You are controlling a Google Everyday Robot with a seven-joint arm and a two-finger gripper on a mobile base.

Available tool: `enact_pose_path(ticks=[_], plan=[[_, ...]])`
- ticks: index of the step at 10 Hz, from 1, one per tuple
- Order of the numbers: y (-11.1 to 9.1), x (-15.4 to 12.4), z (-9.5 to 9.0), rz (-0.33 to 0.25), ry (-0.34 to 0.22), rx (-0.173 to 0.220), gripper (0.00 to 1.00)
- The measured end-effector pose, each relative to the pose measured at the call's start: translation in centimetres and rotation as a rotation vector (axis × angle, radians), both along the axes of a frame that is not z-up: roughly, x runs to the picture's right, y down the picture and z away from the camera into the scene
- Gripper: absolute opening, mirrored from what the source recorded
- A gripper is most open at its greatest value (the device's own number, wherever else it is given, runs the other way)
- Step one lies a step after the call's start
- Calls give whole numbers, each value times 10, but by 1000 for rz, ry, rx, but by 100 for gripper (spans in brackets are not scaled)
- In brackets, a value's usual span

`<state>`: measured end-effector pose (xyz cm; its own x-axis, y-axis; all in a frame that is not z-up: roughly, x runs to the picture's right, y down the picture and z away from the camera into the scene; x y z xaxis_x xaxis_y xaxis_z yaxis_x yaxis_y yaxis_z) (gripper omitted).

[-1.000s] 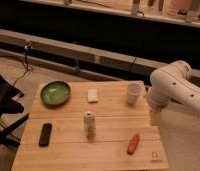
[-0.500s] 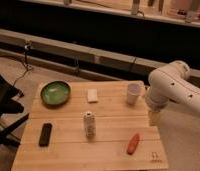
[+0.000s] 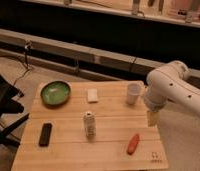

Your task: Knock the bottle over

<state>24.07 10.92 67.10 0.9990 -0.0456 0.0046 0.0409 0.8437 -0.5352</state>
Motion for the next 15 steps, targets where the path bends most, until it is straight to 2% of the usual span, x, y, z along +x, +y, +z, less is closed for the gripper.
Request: enact_pose_path(ticks=[9, 10, 12, 13, 15], plan=[[1, -19, -1, -38, -43, 13, 79], [2, -21, 0, -45, -51, 15, 73], [3, -28, 1, -58, -69, 19, 54], [4, -33, 1, -66, -80, 20, 48], [5, -38, 2, -76, -95, 22, 46]])
